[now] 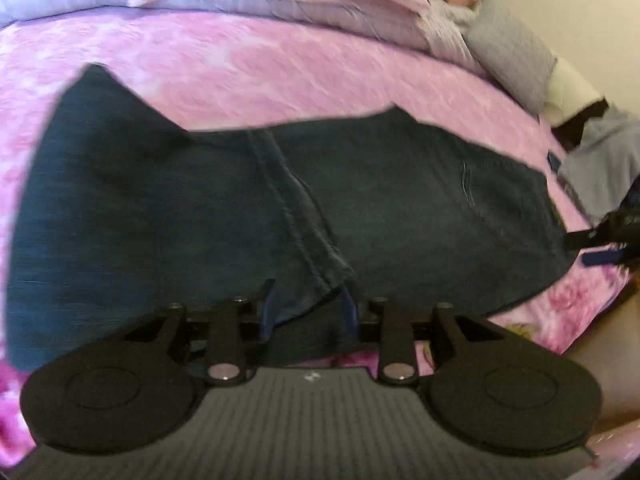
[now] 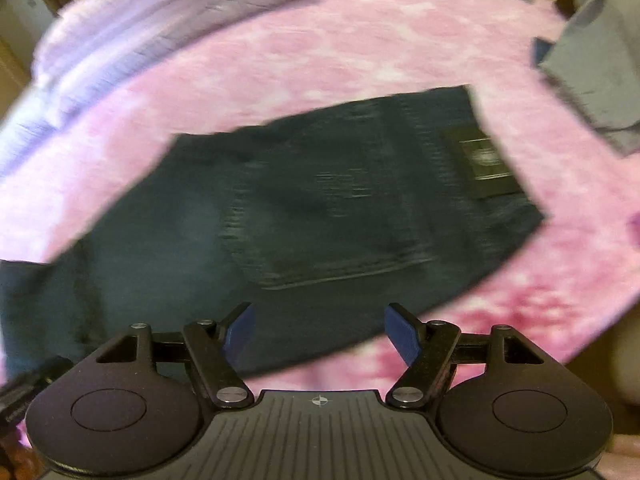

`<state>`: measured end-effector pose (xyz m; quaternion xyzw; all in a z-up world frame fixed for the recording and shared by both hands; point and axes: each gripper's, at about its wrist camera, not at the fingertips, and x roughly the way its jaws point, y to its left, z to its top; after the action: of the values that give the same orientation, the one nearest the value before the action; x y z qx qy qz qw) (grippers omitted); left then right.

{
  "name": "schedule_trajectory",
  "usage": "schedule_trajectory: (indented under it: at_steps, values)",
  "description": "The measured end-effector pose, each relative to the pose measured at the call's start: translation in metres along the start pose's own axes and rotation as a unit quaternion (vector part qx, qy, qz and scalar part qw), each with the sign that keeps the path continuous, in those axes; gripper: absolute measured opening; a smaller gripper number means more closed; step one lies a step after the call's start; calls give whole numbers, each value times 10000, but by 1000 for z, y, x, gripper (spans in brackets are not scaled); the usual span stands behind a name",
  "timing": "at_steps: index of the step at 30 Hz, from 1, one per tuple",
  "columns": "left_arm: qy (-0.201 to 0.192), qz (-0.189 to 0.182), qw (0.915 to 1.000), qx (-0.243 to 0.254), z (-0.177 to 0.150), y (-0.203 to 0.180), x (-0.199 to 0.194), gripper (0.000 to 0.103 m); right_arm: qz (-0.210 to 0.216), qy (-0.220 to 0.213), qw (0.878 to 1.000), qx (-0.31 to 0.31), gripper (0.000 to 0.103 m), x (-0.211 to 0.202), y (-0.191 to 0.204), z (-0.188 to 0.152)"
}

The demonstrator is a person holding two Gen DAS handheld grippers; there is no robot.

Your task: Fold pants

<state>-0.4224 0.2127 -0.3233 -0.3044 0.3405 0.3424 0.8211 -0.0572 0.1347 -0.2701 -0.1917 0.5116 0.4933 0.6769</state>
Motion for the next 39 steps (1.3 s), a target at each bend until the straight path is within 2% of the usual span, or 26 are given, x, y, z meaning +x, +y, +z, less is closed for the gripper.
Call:
schedule_trajectory:
  at_steps: [4,8,11,15,18,19,21,22,23,25,28,30,31,33,35,36,39]
  values:
    - [-214,425,9989,-11,13,24,-31,29,1145,87,9933,144,69,23,38,-9]
    - [-284,878,9950,-382,25,57,-44,29,2326,294,9721,-118,69,61,97,-18]
    - [-336,964,9923,-698,29,78,-53,29,2630,394,9624,-551,69,87,134,-19]
    - [-459,987,9894,-960,30,100,-62,29,2705,330,9550,-1168,69,116,165,-9]
    - [-471,949,9858,-1305,33,120,-61,29,2834,547,9476,-1368,67,140,178,-3]
    - [-472,965,9842,-1411,33,127,-59,29,2869,671,9450,-1418,59,148,182,-3]
    - [-489,974,9806,-1630,29,141,-60,29,2800,618,9446,-1595,35,154,186,-7]
    - [-516,964,9791,-1714,29,146,-61,29,2863,680,9423,-1594,9,156,187,-7]
    - [-537,952,9778,-1786,28,151,-63,29,2861,785,9432,-1496,5,158,188,-7]
    - [-545,943,9761,-1881,29,158,-63,29,2894,687,9445,-1398,3,152,186,-6]
    - [-569,883,9774,-1837,31,159,-67,29,2966,58,9450,-1379,2,110,186,-5]
    - [-595,789,9789,-1787,34,158,-68,29,2791,-433,9501,-1323,2,77,172,-2]
    - [-581,756,9796,-1770,35,156,-67,29,2577,-554,9570,-1212,2,67,162,-1]
    - [-489,733,9821,-1663,37,151,-59,29,2092,-384,9717,-1028,2,70,139,-4]
    - [-401,716,9845,-1553,39,143,-48,28,1437,242,9863,-778,2,95,117,-9]
    - [-326,709,9860,-1472,40,139,-41,28,1307,409,9882,-688,2,103,109,-11]
    - [-260,681,9900,-1210,44,128,-29,28,1544,320,9870,-305,2,96,101,-8]
